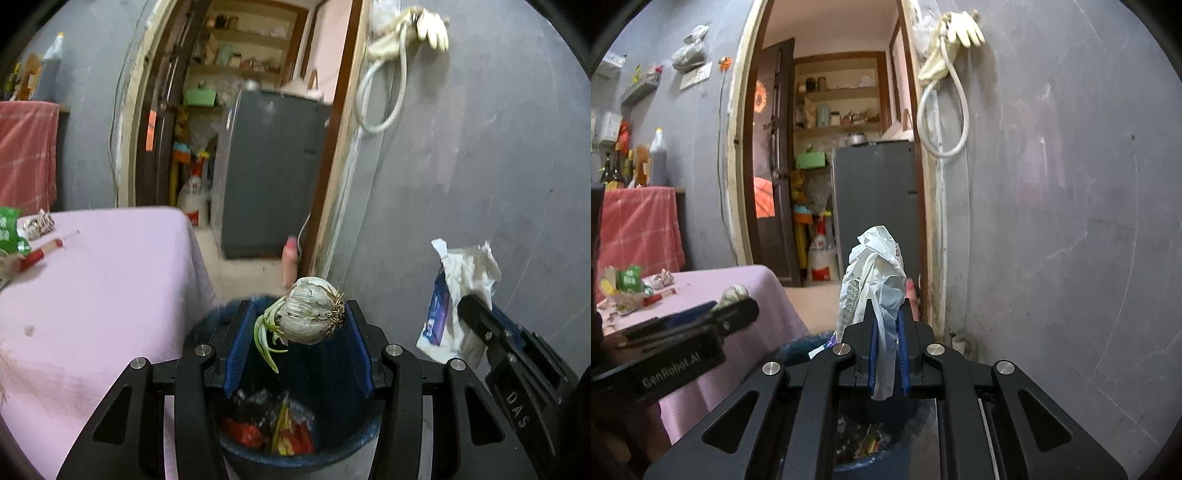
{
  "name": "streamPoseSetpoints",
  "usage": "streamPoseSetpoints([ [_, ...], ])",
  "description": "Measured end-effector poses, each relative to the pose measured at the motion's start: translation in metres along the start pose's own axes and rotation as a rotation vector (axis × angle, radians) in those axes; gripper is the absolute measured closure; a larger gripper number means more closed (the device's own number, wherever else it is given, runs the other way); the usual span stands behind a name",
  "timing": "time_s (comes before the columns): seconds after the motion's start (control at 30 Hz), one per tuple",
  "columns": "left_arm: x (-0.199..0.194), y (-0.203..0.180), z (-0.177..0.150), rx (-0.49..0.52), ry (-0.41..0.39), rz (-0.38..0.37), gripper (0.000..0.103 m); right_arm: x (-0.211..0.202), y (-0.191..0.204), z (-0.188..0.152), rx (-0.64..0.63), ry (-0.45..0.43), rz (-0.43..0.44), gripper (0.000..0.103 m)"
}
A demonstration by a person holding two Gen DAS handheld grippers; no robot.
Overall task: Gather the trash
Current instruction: 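Carry garlic and tissue over the blue bin and open both tools to drop them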
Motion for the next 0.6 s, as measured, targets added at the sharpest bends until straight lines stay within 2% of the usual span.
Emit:
streamPoseSetpoints([
  [0.23,0.025,-0.001,-0.025,0.022,0.121,0.029,0.060,0.020,-0.010,-0.024,0.058,0.090,0.018,0.095],
  [0.6,0.045,0.004,-0.051,0.036,0.230,0.051,0.059,0.043,-0.015,-0.058,0.155,0.224,0.060,0.094],
])
Point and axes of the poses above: each gripper's, at about its wrist camera, not at the fingertips, and x roughly the way its jaws point, y to its left, z to its top, the point moved 10 cm from there along x, roughly the way its jaws point, and after that the axes turned 15 degrees about z, right-handed, at the moved point
